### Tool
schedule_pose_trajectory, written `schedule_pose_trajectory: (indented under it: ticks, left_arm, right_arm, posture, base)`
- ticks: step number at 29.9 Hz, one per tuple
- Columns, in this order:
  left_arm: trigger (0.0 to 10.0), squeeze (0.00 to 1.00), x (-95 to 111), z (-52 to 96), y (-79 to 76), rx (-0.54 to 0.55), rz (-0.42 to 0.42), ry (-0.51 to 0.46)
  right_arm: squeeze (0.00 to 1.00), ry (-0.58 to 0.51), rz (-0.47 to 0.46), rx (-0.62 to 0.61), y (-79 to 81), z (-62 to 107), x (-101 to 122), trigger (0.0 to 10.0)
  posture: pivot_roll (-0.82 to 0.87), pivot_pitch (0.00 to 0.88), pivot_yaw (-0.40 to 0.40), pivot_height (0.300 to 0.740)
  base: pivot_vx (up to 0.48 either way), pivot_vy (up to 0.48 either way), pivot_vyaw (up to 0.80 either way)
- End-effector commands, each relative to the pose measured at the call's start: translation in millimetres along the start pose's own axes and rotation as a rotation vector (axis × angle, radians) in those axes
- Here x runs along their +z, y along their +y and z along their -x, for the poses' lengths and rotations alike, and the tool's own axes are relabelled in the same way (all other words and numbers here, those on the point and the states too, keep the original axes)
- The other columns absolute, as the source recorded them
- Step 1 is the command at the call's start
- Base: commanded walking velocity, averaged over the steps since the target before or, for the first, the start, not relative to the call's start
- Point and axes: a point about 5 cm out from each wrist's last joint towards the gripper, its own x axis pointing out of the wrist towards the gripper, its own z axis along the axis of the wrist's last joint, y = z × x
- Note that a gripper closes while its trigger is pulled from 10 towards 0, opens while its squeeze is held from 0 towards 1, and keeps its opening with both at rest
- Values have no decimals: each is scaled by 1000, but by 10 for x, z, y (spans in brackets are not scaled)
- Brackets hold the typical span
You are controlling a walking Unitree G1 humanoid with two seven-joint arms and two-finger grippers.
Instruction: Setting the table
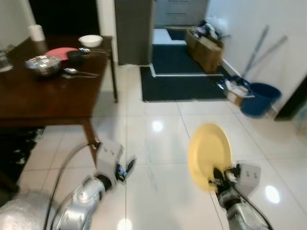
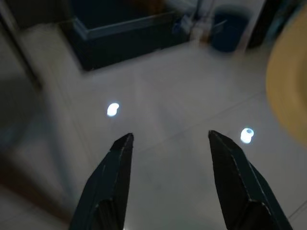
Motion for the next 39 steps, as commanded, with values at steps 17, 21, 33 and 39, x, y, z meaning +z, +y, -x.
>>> schedule_pose_trajectory:
  ticks: [17, 21, 33, 39]
  left_arm:
    - [10000, 0, 324, -121, -182, -12, -14, -131]
    - [10000, 0, 307, -112, -190, -14, -14, -125]
    - [10000, 0, 301, -111, -193, -17, -13, -119]
    - [10000, 0, 299, -112, -194, -17, -11, -119]
  right_arm:
    - [0, -91, -24, 29, 64, -46, 273, 10000]
    - [0, -77, -25, 30, 68, -29, 249, 10000]
    - [0, -62, -25, 34, 74, -29, 234, 10000]
    - [0, -57, -23, 33, 70, -25, 230, 10000]
  posture:
    - [68, 77, 62, 740]
    - [68, 77, 62, 740]
    - [68, 75, 62, 740]
    - [66, 75, 62, 740]
  base:
    - [480, 0, 0]
    - [480, 0, -773]
    - [480, 0, -790]
    - [480, 0, -788]
